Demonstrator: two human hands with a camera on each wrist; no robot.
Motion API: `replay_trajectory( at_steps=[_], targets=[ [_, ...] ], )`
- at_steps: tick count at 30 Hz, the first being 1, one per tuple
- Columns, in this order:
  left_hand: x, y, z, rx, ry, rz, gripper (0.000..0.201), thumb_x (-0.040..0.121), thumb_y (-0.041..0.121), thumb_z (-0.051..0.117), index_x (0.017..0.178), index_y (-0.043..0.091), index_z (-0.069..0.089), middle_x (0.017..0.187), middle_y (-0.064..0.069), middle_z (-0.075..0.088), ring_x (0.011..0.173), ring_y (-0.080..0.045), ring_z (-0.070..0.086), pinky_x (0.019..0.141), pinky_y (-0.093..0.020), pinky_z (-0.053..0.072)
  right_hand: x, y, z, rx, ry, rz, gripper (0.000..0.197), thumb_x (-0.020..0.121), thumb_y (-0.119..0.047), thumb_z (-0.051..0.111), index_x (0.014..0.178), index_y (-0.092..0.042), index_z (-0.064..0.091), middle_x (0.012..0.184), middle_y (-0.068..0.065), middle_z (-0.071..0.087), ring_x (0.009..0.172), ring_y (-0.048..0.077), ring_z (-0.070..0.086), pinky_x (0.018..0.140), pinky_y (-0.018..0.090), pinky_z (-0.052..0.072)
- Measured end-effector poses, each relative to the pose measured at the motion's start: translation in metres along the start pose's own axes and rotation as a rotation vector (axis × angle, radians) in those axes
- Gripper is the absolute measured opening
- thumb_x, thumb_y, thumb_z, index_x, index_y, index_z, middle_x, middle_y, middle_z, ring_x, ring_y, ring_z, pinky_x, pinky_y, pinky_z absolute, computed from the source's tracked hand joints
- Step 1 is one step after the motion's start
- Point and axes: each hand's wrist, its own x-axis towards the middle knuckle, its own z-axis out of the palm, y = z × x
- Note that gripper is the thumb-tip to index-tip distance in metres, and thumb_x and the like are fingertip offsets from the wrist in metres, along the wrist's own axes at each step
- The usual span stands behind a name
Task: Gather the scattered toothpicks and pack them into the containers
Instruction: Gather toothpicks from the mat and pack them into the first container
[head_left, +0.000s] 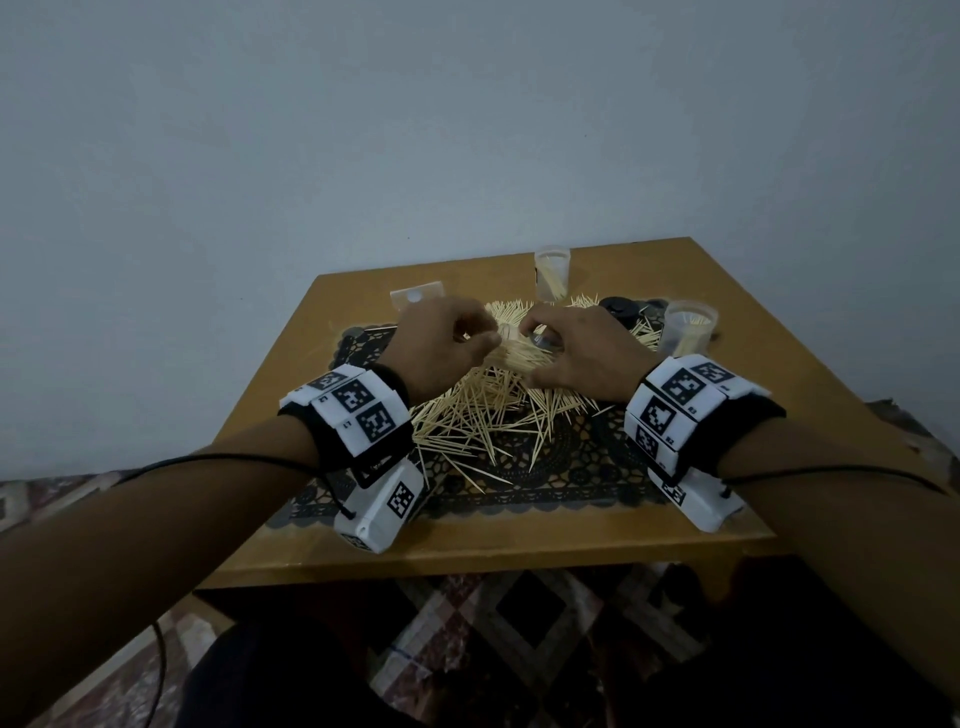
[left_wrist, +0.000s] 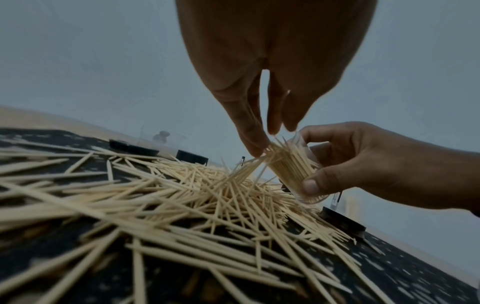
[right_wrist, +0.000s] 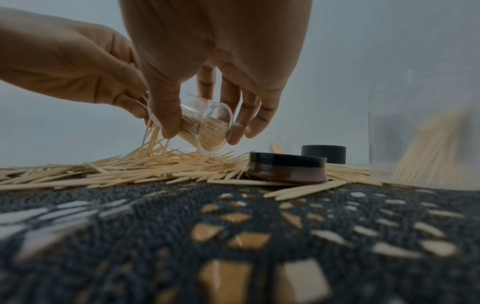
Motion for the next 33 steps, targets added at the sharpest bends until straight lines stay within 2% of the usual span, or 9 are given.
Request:
replay_trajectory(
  at_steps=[3,7,11,16,19,23,27,29,33],
  targets=[
    [0.0,-0.001,0.0,0.081,0.022,-0.056,0.013,0.087,0.01,0.066,0.098,0.01,0.072,0.088,-0.003,0.072,0.072,-0.006,0.062,0.073,-0.02,0.052,0.0,0.0,0.0,0.002,-0.002,0.002,0.049,0.073,-0.023,0.084,0.114,-0.013,0.06,0.107,0.006,0.066,0.09,0.014,0.061,0.073,0.025,0.049],
    [-0.001,0.0,0.002,0.021,-0.088,-0.084,0.031,0.08,0.001,0.07,0.108,0.012,0.064,0.099,-0.004,0.064,0.081,-0.013,0.062,0.071,-0.023,0.053,0.001,0.001,0.0,-0.002,-0.008,0.005,0.051,0.073,-0.024,0.084,0.117,-0.014,0.059,0.108,0.006,0.065,0.089,0.012,0.057,0.072,0.024,0.043],
    [0.003,0.001,0.002,0.118,-0.017,-0.059,0.022,0.078,-0.001,0.072,0.095,0.01,0.066,0.09,-0.003,0.068,0.079,-0.013,0.062,0.068,-0.015,0.048,0.0,0.001,0.0,0.011,-0.011,0.001,0.051,0.073,-0.024,0.084,0.116,-0.014,0.059,0.107,0.006,0.065,0.089,0.012,0.057,0.074,0.024,0.044],
    [0.004,0.008,0.003,0.086,-0.002,-0.023,0.014,0.078,0.005,0.074,0.085,0.014,0.067,0.079,0.002,0.068,0.073,-0.011,0.065,0.074,-0.029,0.054,0.0,0.001,0.0,-0.006,-0.008,-0.005,0.051,0.073,-0.025,0.084,0.117,-0.015,0.06,0.11,0.008,0.066,0.092,0.014,0.058,0.075,0.025,0.043],
    [0.002,0.007,0.002,0.107,0.037,-0.039,0.015,0.081,0.004,0.069,0.093,0.013,0.067,0.087,0.0,0.068,0.081,-0.013,0.063,0.073,-0.025,0.052,0.001,0.002,0.0,-0.02,0.002,-0.007,0.051,0.073,-0.025,0.084,0.116,-0.013,0.06,0.111,0.009,0.067,0.092,0.014,0.058,0.076,0.025,0.043],
    [-0.001,0.003,-0.005,0.114,0.009,-0.208,0.028,0.085,0.004,0.056,0.112,0.009,0.058,0.101,-0.004,0.061,0.086,-0.018,0.056,0.064,-0.021,0.04,0.002,0.004,0.001,-0.029,0.009,-0.003,0.051,0.073,-0.025,0.084,0.116,-0.013,0.059,0.112,0.008,0.067,0.092,0.011,0.056,0.076,0.025,0.044],
    [-0.005,0.002,-0.008,0.183,-0.043,-0.183,0.016,0.091,0.013,0.059,0.101,0.005,0.069,0.091,-0.003,0.066,0.078,-0.017,0.06,0.069,-0.024,0.046,0.002,0.004,0.0,-0.014,0.014,-0.004,0.05,0.073,-0.023,0.084,0.116,-0.013,0.059,0.111,0.009,0.067,0.093,0.012,0.058,0.079,0.027,0.047],
    [-0.005,0.002,-0.007,0.109,-0.066,-0.147,0.018,0.092,0.017,0.061,0.094,0.002,0.072,0.084,-0.007,0.072,0.068,-0.016,0.065,0.062,-0.019,0.052,0.002,0.004,0.001,-0.014,0.008,-0.012,0.05,0.073,-0.023,0.084,0.116,-0.014,0.06,0.111,0.009,0.067,0.092,0.012,0.057,0.077,0.026,0.046],
    [-0.003,0.009,-0.004,0.077,-0.09,-0.113,0.018,0.092,0.016,0.061,0.09,0.003,0.073,0.07,0.0,0.068,0.053,-0.005,0.06,0.048,-0.008,0.044,0.002,0.002,0.001,-0.008,0.0,-0.024,0.05,0.072,-0.022,0.084,0.116,-0.015,0.06,0.111,0.01,0.068,0.099,0.017,0.063,0.082,0.033,0.053]
  ],
)
